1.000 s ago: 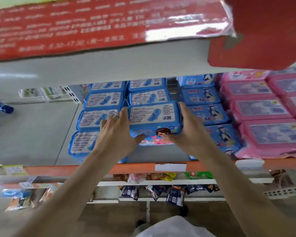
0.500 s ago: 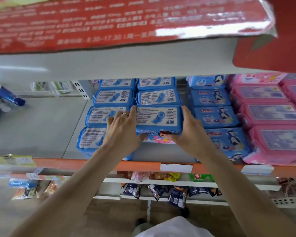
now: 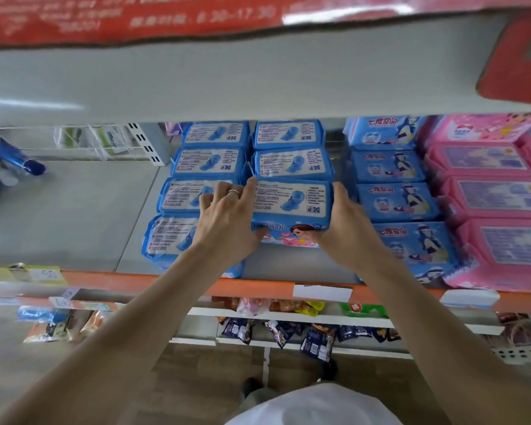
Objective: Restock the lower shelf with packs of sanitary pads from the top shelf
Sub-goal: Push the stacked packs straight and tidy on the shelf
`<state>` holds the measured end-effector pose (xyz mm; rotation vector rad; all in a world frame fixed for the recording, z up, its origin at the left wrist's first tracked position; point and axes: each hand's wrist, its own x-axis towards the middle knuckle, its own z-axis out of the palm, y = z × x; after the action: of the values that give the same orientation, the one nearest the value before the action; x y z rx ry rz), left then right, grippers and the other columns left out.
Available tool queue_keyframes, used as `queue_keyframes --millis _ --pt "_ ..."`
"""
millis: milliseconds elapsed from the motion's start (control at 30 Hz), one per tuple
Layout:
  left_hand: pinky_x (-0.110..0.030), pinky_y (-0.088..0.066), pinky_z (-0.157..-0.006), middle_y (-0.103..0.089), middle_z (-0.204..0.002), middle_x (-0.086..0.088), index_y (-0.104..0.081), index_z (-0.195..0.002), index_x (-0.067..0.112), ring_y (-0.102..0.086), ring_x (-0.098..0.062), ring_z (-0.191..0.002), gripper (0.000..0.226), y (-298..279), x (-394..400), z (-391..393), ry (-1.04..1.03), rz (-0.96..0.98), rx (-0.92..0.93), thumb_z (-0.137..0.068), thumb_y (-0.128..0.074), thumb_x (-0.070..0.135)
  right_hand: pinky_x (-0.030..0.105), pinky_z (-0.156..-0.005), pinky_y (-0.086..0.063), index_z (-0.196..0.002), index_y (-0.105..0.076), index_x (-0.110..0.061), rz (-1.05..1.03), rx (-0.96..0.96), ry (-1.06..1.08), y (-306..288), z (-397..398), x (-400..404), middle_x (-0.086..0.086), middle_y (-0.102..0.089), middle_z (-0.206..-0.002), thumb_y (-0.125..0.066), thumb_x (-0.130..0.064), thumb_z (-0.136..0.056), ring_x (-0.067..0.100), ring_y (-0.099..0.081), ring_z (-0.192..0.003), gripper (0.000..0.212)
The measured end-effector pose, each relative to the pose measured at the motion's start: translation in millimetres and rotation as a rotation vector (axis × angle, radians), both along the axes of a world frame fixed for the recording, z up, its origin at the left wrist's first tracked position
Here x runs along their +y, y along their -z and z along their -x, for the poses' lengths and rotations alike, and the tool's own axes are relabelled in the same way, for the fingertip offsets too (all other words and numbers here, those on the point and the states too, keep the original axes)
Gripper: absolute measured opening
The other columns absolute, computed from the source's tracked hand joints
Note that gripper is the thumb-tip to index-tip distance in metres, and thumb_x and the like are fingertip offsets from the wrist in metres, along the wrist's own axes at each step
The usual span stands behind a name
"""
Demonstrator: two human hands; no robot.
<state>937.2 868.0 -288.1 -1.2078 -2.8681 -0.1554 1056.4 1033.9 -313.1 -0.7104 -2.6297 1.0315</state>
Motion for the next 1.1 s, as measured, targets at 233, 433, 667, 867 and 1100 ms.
queue_keyframes --millis 233,433,667,867,1100 --pt "-0.048 -0.025 -0.108 -0.049 -0.144 -0.008 -0.019 -0.156 0.014 -0.024 -0.029 -0.141 0.093 8.1 -0.1 2.6 -0.012 0.002 0.0 -0.087 -0.069 0.05 0.037 -0.085 -0.052 -0.132 -0.035 -0.008 -0.07 -0.062 0.026 2.0 3.4 -7.2 0.01 -0.06 -0.13 -0.084 -0.034 -0.078 0.027 -0.058 -0.119 0.078" --pt "-0.052 -0.025 -0.108 -0.04 -0.146 -0.013 -0.021 -0.155 0.011 -0.023 -0.033 -0.139 0.088 14.4 0.9 0.8 -0.027 -0.016 0.002 -0.088 -0.067 0.044 0.03 -0.08 -0.046 -0.141 -0.028 -0.004 -0.078 -0.101 0.032 1.9 9.3 -12.1 0.013 -0.059 -0.129 -0.082 -0.028 -0.081 0.028 -0.057 -0.117 0.084" --pt "-0.059 -0.031 -0.102 -0.034 -0.151 -0.019 -0.049 -0.136 0.008 -0.031 -0.039 -0.134 0.072 20.2 -1.6 5.2 -0.005 -0.185 -0.017 -0.075 -0.074 0.036 0.043 -0.087 -0.056 -0.143 -0.023 -0.005 -0.036 -0.119 0.048 8.9 21.0 -17.6 0.014 -0.059 -0.129 -0.081 -0.014 -0.081 0.03 -0.061 -0.116 0.085" --pt "-0.053 -0.028 -0.105 -0.037 -0.148 -0.006 -0.049 -0.138 0.016 -0.031 -0.028 -0.134 0.069 15.3 -2.1 4.2 0.002 -0.238 -0.08 -0.078 -0.057 0.052 0.046 -0.091 -0.054 -0.141 -0.024 -0.005 -0.011 -0.069 0.049 15.2 23.2 -15.3 0.016 -0.056 -0.132 -0.08 -0.012 -0.081 0.03 -0.059 -0.118 0.082" --pt "-0.045 -0.024 -0.112 -0.033 -0.154 0.003 -0.042 -0.147 0.025 -0.028 -0.019 -0.141 0.069 -10.0 -32.1 32.6 -0.212 -0.422 -0.133 -0.086 -0.051 0.055 0.042 -0.122 -0.024 -0.158 0.008 -0.025 0.447 0.093 0.119 4.7 14.3 -17.2 -0.004 -0.014 -0.163 -0.076 -0.036 -0.087 0.014 -0.022 -0.149 0.11"
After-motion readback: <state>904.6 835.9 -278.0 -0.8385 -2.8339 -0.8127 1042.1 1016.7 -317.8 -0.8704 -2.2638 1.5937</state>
